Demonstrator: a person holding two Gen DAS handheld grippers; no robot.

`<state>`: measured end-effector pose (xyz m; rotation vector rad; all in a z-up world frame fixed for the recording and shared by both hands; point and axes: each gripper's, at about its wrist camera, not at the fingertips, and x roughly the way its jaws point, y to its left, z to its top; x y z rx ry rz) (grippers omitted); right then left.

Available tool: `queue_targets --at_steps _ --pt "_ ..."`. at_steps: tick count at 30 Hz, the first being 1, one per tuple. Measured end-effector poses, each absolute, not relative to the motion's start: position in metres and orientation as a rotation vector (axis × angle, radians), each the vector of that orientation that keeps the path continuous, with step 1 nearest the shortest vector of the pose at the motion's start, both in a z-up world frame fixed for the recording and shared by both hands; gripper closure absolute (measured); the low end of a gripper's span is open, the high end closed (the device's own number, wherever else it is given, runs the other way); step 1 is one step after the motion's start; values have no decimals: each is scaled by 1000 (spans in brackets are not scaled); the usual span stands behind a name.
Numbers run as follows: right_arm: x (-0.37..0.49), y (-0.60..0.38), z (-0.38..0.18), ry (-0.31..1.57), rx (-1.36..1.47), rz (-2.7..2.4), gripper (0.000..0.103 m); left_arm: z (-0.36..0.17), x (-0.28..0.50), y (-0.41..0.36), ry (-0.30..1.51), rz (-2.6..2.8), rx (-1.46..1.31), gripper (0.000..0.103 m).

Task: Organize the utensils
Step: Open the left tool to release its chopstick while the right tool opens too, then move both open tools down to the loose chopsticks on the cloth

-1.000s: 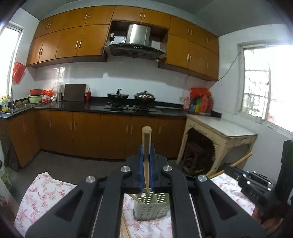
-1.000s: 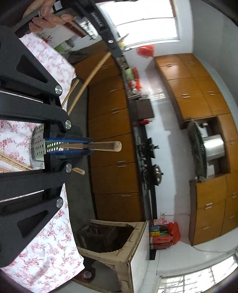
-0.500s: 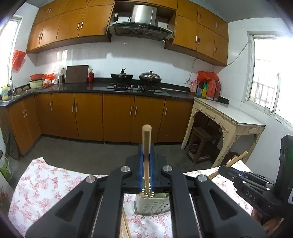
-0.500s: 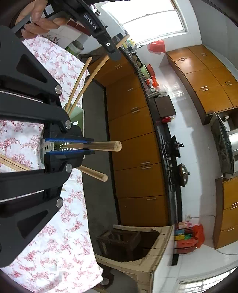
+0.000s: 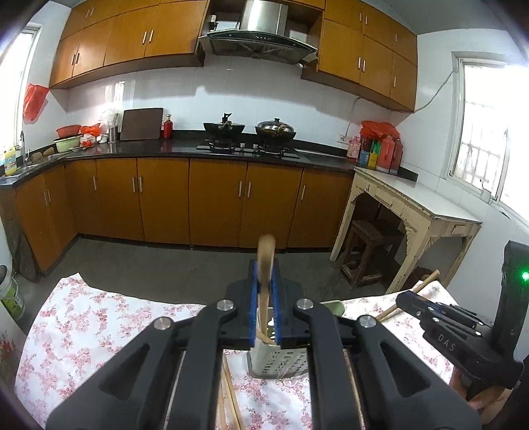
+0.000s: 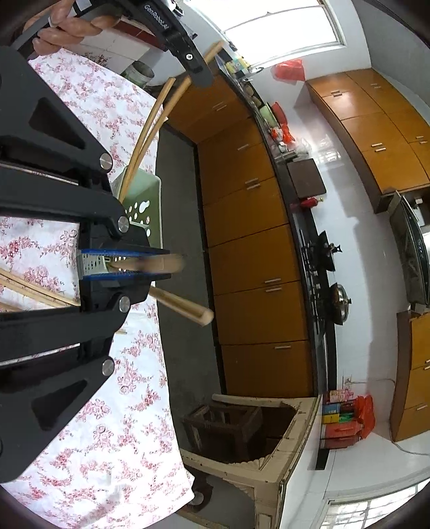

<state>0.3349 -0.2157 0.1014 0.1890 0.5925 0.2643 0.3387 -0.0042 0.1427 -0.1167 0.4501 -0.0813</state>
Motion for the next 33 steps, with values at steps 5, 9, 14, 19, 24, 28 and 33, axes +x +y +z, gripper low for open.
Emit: queue_targets --at_steps 5,9,14,19,24,28,33 --pt "322 -224 112 557 198 236 82 152 322 5 422 -64 -140 80" --pt "305 -231 124 521 192 217 82 159 299 16 400 -50 -156 79" --pt "271 -243 131 470 168 190 82 159 266 33 387 -28 -159 77" --pt "248 -263 108 493 161 137 82 139 231 52 397 12 -141 74" --pt "256 -277 54 611 206 93 82 89 225 63 478 55 -102 72" --pt "267 -270 5 716 238 97 82 43 235 68 563 69 -115 72" --pt "280 -241 -50 849 225 149 82 -8 246 67 660 69 -131 72"
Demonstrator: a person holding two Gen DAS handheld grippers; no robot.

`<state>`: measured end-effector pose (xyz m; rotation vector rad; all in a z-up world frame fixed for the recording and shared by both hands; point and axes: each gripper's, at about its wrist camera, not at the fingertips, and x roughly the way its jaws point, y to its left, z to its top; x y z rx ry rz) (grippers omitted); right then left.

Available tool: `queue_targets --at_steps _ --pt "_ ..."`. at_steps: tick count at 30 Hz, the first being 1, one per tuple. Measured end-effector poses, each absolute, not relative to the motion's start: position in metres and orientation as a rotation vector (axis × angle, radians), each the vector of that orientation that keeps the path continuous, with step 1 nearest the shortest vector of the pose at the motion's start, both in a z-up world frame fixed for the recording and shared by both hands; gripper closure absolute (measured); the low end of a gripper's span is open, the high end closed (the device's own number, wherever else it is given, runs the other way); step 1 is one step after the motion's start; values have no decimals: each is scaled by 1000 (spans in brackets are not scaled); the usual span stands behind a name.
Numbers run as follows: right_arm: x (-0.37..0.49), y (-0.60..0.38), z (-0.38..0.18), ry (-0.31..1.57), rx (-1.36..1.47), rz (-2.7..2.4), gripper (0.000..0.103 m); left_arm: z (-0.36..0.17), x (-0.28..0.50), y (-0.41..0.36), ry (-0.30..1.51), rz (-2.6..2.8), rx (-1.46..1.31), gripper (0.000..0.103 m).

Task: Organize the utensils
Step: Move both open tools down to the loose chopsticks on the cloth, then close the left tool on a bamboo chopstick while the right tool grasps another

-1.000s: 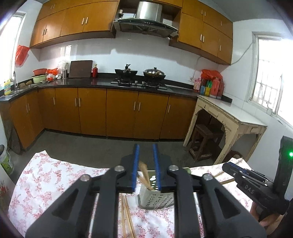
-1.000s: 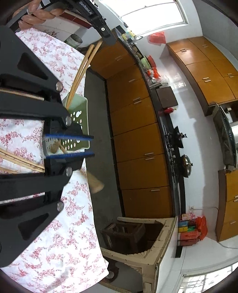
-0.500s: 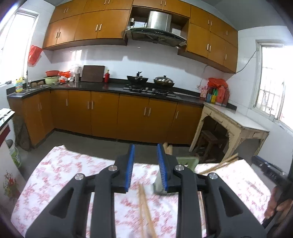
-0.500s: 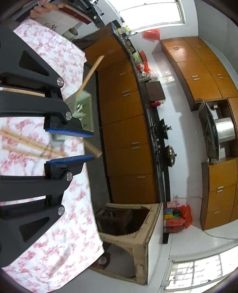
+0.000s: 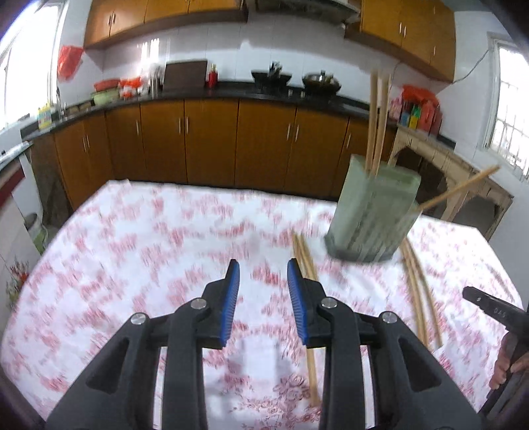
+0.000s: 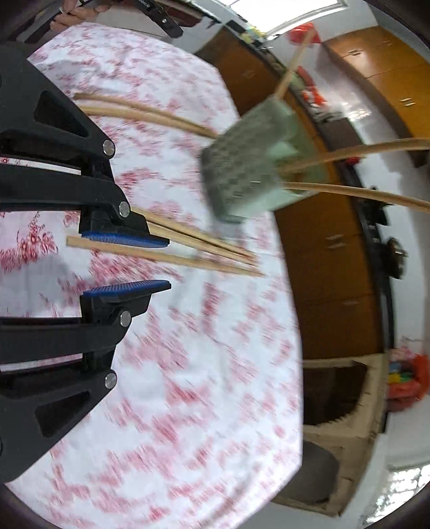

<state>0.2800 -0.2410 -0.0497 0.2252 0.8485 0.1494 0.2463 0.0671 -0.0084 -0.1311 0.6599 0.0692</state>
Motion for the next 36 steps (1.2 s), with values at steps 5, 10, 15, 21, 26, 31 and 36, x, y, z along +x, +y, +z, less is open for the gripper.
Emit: queue_targets --at_steps 5,10,15,21,26,31,36 --pt "287 -221 -76 907 169 154 82 -38 249 63 716 43 -130 72" --pt "291 -217 -88 929 121 138 82 -52 250 57 745 8 -124 72" --pt "290 -212 -87 905 46 103 94 -64 249 49 770 -46 -131 73" --pt "298 -240 -88 905 118 -12 96 -75 250 37 801 -94 -108 74" --pt "299 -242 -88 906 107 -11 96 -83 254 26 831 -120 -88 74" --pt "296 -241 -86 903 110 -8 96 -94 263 15 886 -101 -32 91" --pt "299 -243 -88 899 101 -10 96 -95 275 21 900 -31 -21 95"
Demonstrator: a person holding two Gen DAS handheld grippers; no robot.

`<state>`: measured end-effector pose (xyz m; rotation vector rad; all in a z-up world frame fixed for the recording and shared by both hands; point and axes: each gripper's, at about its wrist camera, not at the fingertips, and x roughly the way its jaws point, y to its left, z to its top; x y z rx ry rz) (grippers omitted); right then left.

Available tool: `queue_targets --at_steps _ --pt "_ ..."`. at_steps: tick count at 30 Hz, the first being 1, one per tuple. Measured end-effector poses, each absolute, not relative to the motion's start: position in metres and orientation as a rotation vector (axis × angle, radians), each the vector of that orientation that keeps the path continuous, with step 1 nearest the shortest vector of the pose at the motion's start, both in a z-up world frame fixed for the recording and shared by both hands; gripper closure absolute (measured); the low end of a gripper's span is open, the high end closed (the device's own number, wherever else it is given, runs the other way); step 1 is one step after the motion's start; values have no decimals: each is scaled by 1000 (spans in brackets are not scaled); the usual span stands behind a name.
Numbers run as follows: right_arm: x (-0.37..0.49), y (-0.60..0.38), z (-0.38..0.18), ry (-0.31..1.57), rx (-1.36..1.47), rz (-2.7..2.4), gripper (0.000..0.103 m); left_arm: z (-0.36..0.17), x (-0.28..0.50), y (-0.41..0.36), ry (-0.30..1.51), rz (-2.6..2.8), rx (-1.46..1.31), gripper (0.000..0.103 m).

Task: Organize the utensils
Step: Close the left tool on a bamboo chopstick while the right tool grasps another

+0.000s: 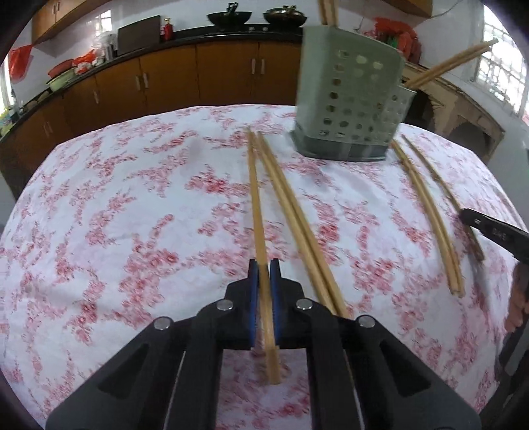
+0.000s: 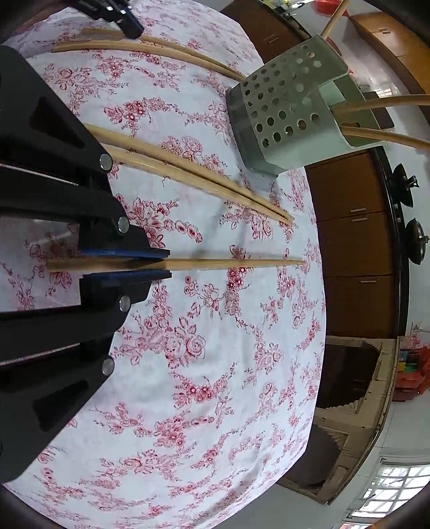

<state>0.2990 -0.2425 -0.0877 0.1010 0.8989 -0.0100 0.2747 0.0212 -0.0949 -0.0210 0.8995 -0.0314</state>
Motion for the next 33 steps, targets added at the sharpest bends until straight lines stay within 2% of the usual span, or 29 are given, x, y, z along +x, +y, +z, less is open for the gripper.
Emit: queue_targets --at_steps 9,33 --pt "299 -258 -89 884 116 -47 95 -94 292 62 908 27 -87 95" --pt "297 -260 -90 873 124 -41 95 -95 290 59 892 18 -59 89"
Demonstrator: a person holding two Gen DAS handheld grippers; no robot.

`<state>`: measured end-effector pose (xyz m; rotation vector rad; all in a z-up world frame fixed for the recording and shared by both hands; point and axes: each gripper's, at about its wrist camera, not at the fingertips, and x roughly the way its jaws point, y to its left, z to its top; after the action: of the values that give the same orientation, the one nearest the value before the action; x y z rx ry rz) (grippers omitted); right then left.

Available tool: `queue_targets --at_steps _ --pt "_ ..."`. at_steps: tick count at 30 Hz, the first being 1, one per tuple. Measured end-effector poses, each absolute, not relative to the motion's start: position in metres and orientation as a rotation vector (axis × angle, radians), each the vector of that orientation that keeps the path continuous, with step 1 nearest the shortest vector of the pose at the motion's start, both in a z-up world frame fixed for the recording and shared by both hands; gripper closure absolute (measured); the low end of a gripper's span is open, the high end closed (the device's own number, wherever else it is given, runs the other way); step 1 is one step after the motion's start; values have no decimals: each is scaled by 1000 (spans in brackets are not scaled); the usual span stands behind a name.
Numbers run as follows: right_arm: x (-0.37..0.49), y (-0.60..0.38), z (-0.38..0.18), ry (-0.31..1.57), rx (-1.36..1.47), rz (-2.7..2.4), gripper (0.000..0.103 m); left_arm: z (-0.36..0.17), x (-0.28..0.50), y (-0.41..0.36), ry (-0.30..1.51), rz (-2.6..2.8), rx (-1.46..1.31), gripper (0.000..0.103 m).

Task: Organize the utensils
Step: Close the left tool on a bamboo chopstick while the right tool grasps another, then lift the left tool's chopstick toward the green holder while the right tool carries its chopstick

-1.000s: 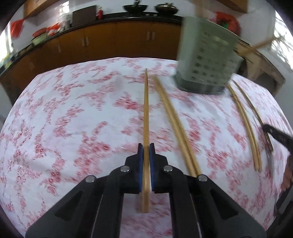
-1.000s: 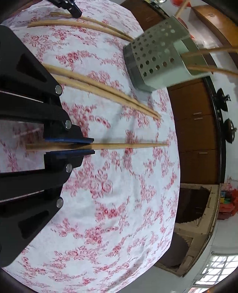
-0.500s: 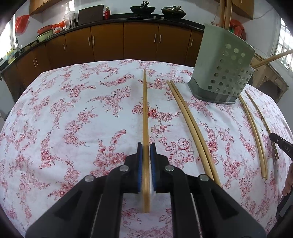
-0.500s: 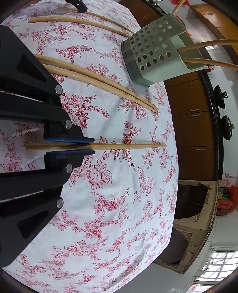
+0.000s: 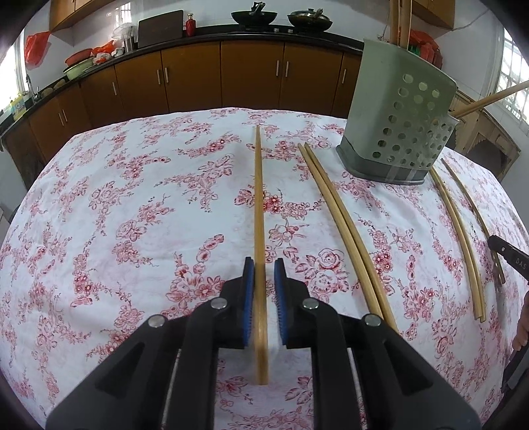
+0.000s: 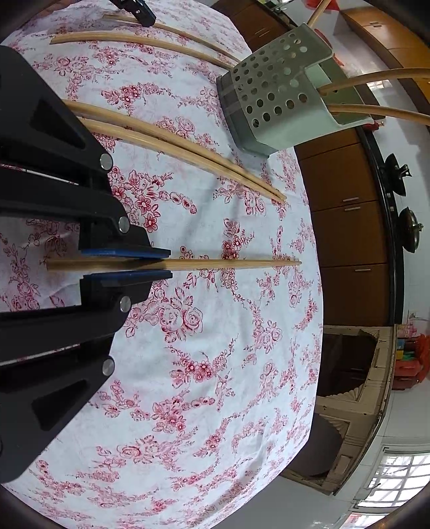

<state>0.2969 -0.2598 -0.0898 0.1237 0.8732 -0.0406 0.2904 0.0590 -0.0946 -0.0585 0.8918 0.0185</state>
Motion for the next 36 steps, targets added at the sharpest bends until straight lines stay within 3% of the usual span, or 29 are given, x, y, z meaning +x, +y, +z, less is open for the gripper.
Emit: queue_targets --at_steps 32,36 --pt "290 -260 -91 872 136 -39 95 -95 277 54 895 13 -42 89" --pt "288 -260 -91 871 138 -35 95 -94 275 55 895 22 -52 95"
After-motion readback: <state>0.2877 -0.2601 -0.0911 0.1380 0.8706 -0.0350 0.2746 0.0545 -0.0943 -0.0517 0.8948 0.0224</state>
